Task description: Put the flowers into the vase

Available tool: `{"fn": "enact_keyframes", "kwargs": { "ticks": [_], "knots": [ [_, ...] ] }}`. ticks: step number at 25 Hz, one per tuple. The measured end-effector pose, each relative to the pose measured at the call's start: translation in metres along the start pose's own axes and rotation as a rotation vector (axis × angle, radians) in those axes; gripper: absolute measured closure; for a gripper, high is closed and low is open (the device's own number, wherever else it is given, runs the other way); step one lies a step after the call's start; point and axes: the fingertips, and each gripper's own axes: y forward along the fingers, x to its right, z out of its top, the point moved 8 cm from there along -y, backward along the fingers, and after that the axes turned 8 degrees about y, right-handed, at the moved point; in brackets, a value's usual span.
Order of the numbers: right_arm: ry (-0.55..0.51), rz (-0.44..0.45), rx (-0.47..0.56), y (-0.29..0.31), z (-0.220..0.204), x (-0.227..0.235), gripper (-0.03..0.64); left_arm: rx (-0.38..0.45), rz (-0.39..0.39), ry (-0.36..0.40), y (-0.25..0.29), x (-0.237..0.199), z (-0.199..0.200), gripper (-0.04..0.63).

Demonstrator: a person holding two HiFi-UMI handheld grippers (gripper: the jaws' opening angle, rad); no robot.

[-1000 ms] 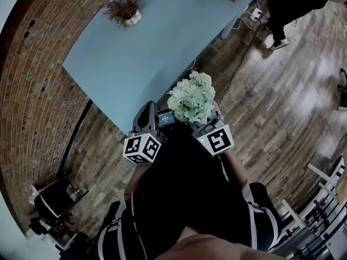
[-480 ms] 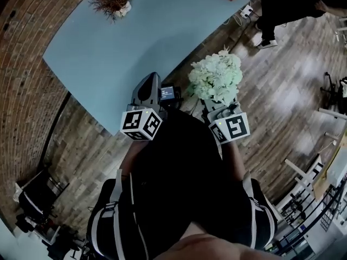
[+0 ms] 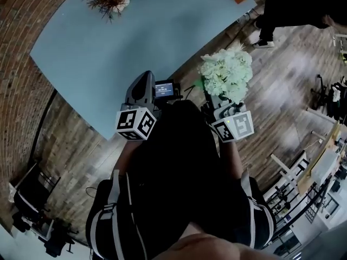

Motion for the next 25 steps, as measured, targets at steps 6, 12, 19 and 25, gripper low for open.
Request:
{"fn": "enact_keyframes", "kwargs": {
  "ticks": [6, 12, 19, 25],
  "knots": [
    [0.056, -0.030, -0.030, 0.010, 0.000, 0.022, 0.456, -0.085, -0.053, 0.029, 0.031, 0.023, 0.000, 0.558],
    [0.072, -0.040, -0.025, 0.011, 0.018, 0.072, 0.456, -0.105, -0.078, 0.073, 0.083, 0.065, 0.008, 0.558],
    [0.085, 0.046, -0.064, 0.057, 0.038, 0.141, 0.456, -0.100, 0.001, 0.070, 0.165, 0.086, 0.020, 0.558],
    [0.011, 0.044, -0.068, -0.016, 0.088, 0.224, 0.456, -0.088, -0.123, 0.128, 0.237, 0.220, -0.009, 0.558]
  ]
}}
